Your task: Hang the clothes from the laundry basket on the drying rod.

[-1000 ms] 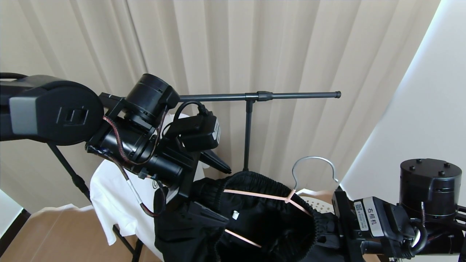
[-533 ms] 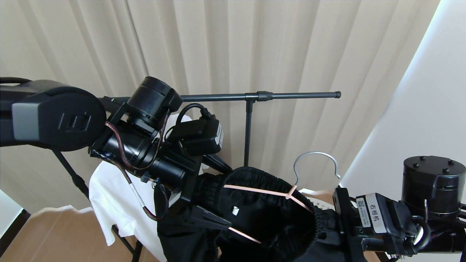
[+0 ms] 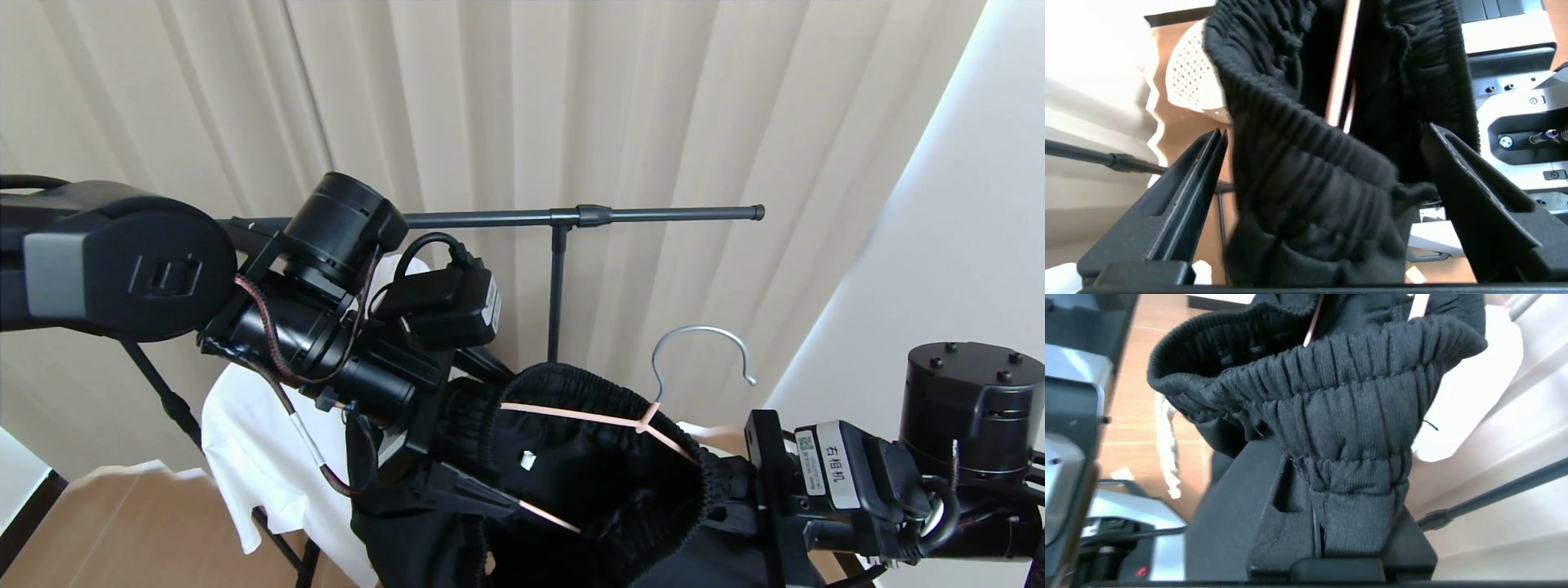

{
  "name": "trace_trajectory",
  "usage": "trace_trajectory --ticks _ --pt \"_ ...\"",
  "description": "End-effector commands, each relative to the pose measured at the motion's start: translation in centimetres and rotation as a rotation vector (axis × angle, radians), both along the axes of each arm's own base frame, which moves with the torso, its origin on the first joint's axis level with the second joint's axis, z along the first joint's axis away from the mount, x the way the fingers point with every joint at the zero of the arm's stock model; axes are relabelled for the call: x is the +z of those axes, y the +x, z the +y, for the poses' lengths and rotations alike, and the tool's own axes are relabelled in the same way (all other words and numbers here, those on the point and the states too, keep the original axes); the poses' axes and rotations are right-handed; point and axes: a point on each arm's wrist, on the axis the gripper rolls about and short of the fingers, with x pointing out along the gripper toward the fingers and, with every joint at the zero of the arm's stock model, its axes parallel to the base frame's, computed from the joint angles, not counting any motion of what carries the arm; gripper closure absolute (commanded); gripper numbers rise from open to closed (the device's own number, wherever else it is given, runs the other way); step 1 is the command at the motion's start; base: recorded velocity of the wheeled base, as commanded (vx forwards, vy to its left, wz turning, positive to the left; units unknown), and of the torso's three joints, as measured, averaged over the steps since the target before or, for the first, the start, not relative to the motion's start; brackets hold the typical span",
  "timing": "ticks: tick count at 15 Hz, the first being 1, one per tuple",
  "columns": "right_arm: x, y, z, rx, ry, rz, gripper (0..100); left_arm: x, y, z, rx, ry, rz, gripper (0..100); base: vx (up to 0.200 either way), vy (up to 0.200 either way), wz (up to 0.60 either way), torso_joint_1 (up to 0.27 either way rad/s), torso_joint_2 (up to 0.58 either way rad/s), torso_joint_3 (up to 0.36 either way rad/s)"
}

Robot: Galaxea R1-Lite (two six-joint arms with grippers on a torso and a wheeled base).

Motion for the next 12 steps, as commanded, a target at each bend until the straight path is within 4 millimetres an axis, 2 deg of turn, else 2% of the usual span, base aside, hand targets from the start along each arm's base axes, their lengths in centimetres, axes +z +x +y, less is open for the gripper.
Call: trace_trajectory --ticks 1,12 --pt "0.17 0.11 0.08 -0.001 0.006 -0.003 100 -0.03 0.05 -0.05 0.000 0.000 0.000 100 0.000 0.000 0.00 0.000 0.00 0.000" --pt "0.52 0.45 0.11 -0.059 -0.003 -0.025 100 0.03 -0.14 0.13 0.006 -0.017 -0.037 100 0.000 0.000 0.00 0.000 0.00 0.000"
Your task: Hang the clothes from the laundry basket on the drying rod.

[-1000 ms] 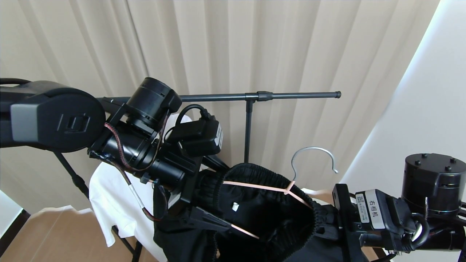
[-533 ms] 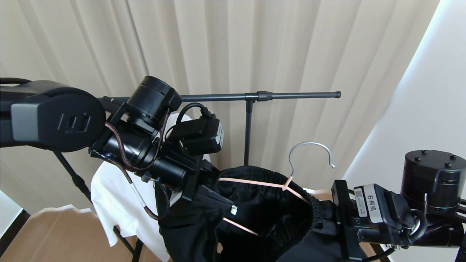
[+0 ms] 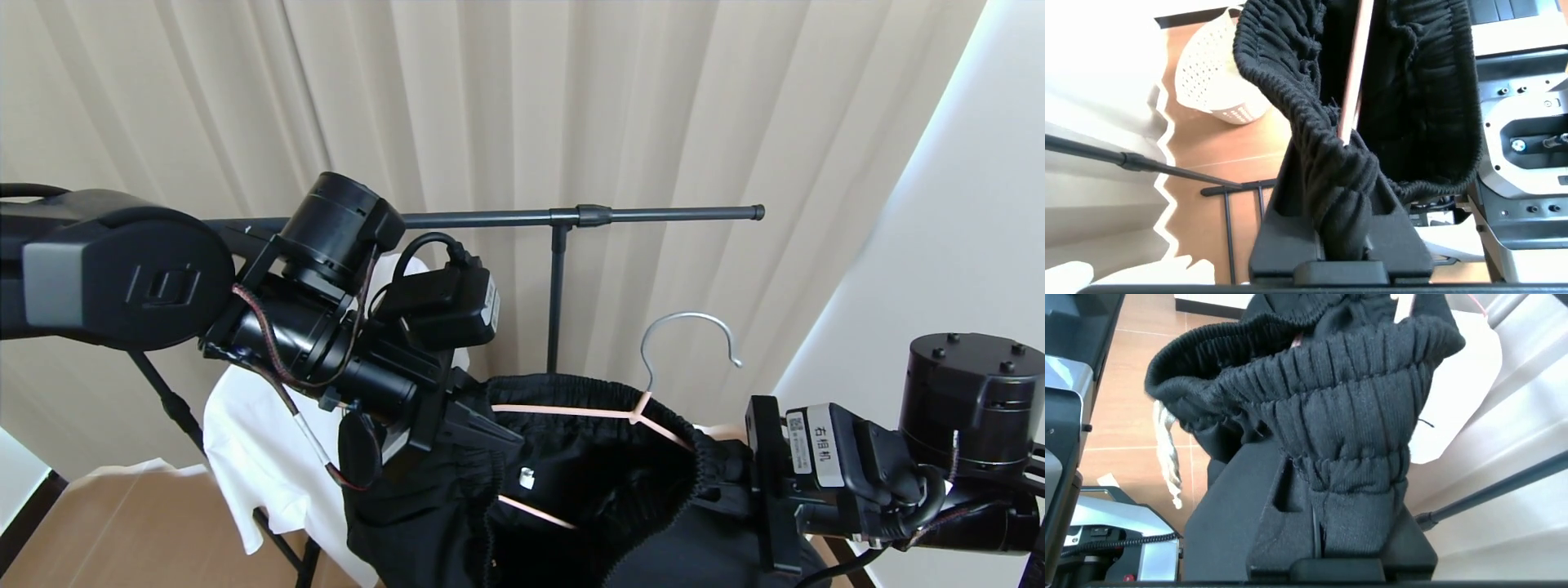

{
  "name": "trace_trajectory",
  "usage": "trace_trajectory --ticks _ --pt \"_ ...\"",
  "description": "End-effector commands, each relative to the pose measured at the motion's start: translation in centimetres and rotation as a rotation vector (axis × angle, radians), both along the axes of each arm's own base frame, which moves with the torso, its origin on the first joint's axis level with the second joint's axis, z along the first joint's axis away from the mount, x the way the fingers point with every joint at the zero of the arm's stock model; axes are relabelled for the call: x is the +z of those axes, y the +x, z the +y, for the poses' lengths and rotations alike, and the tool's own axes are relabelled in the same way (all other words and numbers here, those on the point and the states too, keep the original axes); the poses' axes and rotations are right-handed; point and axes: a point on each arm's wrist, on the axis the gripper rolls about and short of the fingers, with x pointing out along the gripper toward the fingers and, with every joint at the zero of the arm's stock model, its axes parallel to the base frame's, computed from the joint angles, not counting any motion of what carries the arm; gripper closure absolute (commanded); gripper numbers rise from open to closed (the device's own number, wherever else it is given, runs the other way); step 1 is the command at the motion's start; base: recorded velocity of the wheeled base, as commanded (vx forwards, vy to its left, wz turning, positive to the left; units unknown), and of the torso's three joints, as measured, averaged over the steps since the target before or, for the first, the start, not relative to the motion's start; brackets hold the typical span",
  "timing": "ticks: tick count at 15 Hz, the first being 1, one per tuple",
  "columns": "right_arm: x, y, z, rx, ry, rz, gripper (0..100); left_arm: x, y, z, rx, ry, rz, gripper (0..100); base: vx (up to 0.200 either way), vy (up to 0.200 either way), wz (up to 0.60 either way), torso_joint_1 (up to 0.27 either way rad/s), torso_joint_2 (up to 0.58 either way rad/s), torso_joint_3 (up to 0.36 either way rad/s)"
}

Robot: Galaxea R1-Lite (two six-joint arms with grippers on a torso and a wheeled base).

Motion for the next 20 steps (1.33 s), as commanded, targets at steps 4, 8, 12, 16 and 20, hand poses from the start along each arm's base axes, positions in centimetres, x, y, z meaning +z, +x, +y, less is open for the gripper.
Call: trace_trajectory --ticks 4,8,12,16,20 --pt "0.4 0.0 0.0 -0.015 0.026 0.041 0 -0.5 -0.1 0.2 0.002 -0.016 -0.021 100 0.000 0.000 0.00 0.000 0.00 0.000" --pt "0.2 0.1 -0.7 -0.039 0.031 0.067 0 -0.8 -0.3 0.6 0.015 -0.031 -0.035 100 0.000 0.000 0.00 0.000 0.00 0.000" --pt "0.8 0.4 -1.8 -0.024 0.059 0.060 0 -0.8 -0.5 2.2 0.065 -0.061 -0.078 100 0.000 0.000 0.00 0.000 0.00 0.000" --pt "0.5 -0.1 -2.0 0.001 0.059 0.076 0 -1.8 -0.5 2.8 0.117 -0.097 -0.085 100 0.000 0.000 0.00 0.000 0.00 0.000" --pt "-0.2 0.0 -1.9 0.003 0.045 0.104 0 -1.3 -0.5 3.4 0.168 -0.148 -0.106 100 0.000 0.000 0.00 0.000 0.00 0.000"
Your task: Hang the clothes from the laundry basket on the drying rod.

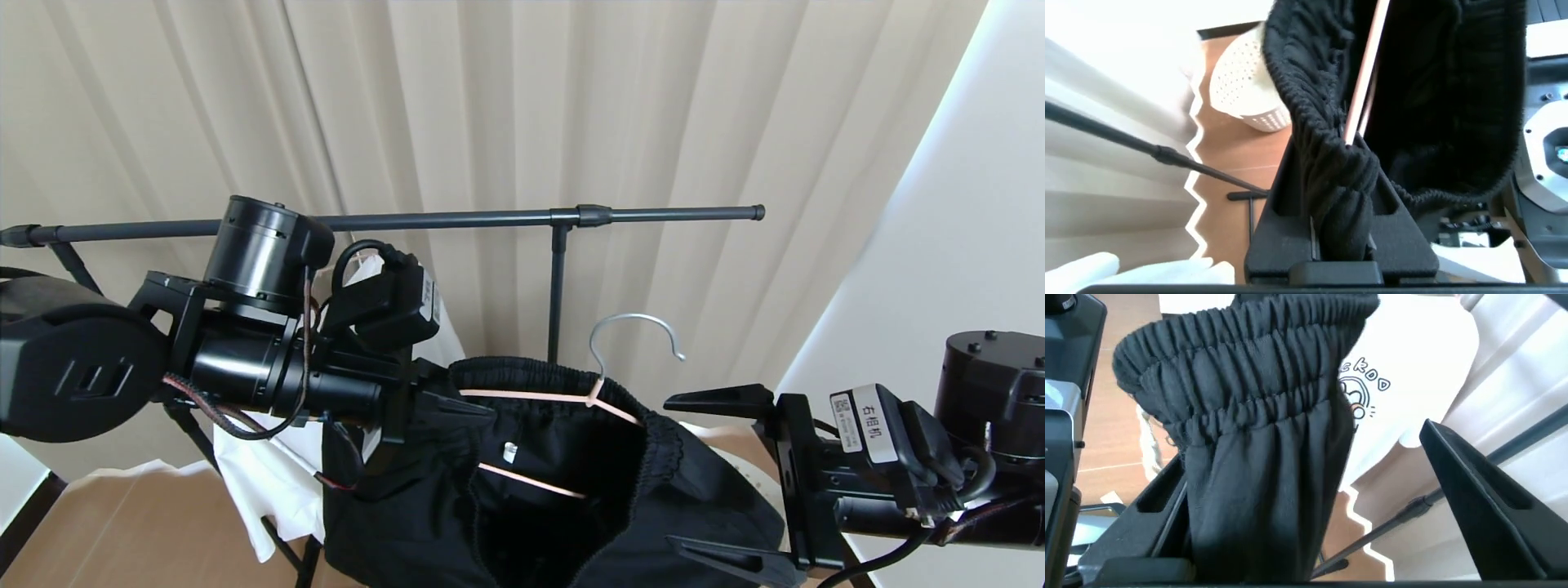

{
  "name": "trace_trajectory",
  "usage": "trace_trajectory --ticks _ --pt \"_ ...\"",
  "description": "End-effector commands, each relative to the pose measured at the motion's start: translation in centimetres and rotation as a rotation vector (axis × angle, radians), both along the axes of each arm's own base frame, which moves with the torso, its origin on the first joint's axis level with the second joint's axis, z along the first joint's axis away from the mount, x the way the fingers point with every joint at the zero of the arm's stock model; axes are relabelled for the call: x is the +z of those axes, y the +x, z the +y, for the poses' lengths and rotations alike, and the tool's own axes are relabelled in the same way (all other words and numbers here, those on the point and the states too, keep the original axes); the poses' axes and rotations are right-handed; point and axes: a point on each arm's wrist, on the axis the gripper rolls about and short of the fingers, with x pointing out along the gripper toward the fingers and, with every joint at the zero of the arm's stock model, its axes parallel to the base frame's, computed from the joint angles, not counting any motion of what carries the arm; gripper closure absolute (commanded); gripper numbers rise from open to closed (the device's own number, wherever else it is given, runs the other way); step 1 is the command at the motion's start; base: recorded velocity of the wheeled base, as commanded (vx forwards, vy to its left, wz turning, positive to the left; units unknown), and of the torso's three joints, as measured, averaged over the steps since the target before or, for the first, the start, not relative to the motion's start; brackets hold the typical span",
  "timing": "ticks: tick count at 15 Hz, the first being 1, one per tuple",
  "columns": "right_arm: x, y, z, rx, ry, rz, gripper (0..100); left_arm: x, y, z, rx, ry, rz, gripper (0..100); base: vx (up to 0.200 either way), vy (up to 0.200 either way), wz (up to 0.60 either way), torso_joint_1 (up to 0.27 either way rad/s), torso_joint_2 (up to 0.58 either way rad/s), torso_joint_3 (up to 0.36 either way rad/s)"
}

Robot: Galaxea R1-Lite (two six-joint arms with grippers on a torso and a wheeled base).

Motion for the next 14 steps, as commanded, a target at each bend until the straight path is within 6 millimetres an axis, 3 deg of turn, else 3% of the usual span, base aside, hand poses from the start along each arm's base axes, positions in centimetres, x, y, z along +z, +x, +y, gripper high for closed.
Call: trace_trajectory --ticks 1,4,10,14 --pt "-0.4 0.1 0.1 0.001 -0.008 0.015 0 0.6 -0.5 0.4 0.011 -0.016 -0.014 100 0.000 0.000 0.00 0.000 0.00 0.000" --pt "-0.1 0.3 0.1 0.028 0.008 0.013 0 1.3 -1.2 1.3 0.039 -0.043 -0.041 100 0.000 0.000 0.00 0.000 0.00 0.000" --pt "0.6 1.4 -1.7 0.042 0.096 0.118 0 1.4 -3.4 4.2 0.133 -0.103 -0.092 100 0.000 0.000 0.00 0.000 0.00 0.000" --pt "-0.8 2.7 -2.9 -0.038 0.101 0.222 0 1.8 -5.5 5.0 0.158 -0.144 -0.087 100 0.000 0.000 0.00 0.000 0.00 0.000"
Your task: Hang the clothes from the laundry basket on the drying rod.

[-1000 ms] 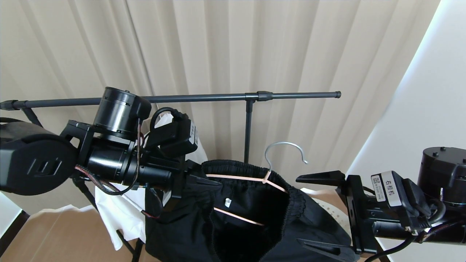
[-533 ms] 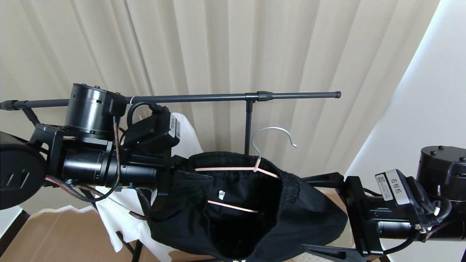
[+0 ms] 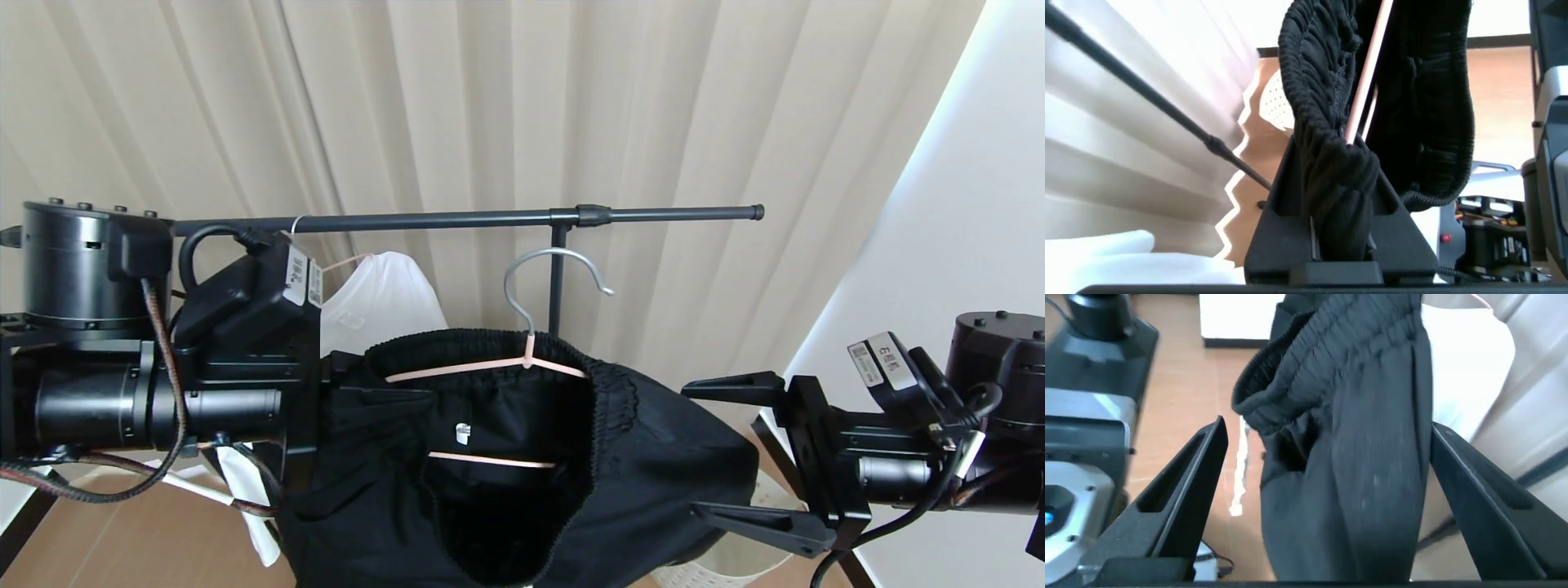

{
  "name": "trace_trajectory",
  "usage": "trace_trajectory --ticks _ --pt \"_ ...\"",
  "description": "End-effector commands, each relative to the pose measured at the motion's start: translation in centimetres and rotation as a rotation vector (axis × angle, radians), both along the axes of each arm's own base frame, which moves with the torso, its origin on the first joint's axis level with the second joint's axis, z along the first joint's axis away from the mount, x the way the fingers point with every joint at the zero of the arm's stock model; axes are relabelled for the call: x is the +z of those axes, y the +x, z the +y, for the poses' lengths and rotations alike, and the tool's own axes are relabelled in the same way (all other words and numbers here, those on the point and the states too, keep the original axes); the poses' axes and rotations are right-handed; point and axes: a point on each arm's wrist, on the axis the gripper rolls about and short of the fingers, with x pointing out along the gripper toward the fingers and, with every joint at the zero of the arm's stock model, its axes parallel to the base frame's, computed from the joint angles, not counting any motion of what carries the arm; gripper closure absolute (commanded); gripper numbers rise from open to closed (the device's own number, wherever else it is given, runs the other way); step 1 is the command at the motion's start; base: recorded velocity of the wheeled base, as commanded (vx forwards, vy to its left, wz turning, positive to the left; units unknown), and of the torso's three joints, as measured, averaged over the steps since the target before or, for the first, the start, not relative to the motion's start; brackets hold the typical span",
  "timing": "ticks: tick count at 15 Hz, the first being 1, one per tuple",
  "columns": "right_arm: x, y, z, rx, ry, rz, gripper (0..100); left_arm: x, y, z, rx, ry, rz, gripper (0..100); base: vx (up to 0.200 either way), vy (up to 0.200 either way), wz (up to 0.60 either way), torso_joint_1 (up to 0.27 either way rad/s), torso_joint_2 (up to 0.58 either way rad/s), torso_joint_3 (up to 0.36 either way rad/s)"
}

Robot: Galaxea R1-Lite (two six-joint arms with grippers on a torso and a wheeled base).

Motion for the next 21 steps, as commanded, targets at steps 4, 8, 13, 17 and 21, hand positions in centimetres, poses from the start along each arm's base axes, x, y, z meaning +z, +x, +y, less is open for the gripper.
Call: trace_trajectory --ticks 4,8,13,17,21 --pt "-1.9 0.3 -1.0 -0.030 -0.022 0.065 0 0.7 -1.7 1.2 0.034 -0.026 -0.014 100 0.000 0.000 0.00 0.000 0.00 0.000" --pt "-4.5 0.8 -0.9 -0.003 -0.087 0.062 0 0.5 -1.3 1.5 0.074 -0.074 -0.001 100 0.000 0.000 0.00 0.000 0.00 0.000" --pt "-6.5 2.5 -0.4 -0.014 -0.103 0.074 0 -0.3 -1.4 1.7 0.085 -0.097 -0.016 100 0.000 0.000 0.00 0.000 0.00 0.000" --pt "-6.9 3.2 -0.9 -0.054 -0.097 0.052 0 0.0 -1.5 1.7 0.089 -0.109 -0.017 100 0.000 0.000 0.00 0.000 0.00 0.000" --pt "-6.4 3.5 -1.0 -0.080 -0.078 0.077 100 0.2 -1.8 2.0 0.101 -0.119 -0.020 100 0.000 0.000 0.00 0.000 0.00 0.000"
